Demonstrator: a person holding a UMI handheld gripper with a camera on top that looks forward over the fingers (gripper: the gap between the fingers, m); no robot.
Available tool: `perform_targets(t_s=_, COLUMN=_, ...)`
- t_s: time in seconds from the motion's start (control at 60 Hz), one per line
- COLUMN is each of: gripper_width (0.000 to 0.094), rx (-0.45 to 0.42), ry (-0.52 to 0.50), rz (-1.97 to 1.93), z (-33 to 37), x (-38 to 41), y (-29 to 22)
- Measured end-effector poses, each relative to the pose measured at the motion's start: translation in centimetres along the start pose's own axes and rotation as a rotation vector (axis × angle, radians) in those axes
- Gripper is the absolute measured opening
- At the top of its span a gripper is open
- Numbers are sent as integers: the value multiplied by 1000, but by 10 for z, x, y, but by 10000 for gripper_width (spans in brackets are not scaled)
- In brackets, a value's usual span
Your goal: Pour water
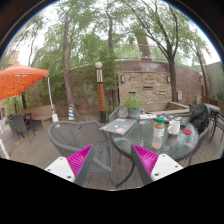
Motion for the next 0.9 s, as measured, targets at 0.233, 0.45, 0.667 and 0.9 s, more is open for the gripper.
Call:
perform_targets(t_s=0.233, gripper_width=815, rx=2, ry=60, rz=23, z=-17, x=-29, y=-2)
perform_targets(t_s=0.45, gripper_width=799, rx=-114, ry=160, rz=95, z=-66, x=-104, y=-19)
perform_targets(t_s=0.667, gripper_width=798, rx=-107, ry=302, rz=5, z=-143, x=-189, y=-24)
perform_targets(t_s=0.9, gripper_width=796, rx=-107, ry=373, rz=-36, z=-201, x=-234, y=-42)
Point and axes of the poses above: the point between the fingertips, and its own axes, seen from behind it with the camera up: x to the left, y down, z backward, against the way the camera looks, the point moved 5 cm from there along z, backward, against the way the camera looks, and after that the axes turned 14 degrees about x, right-handed, at the moved point
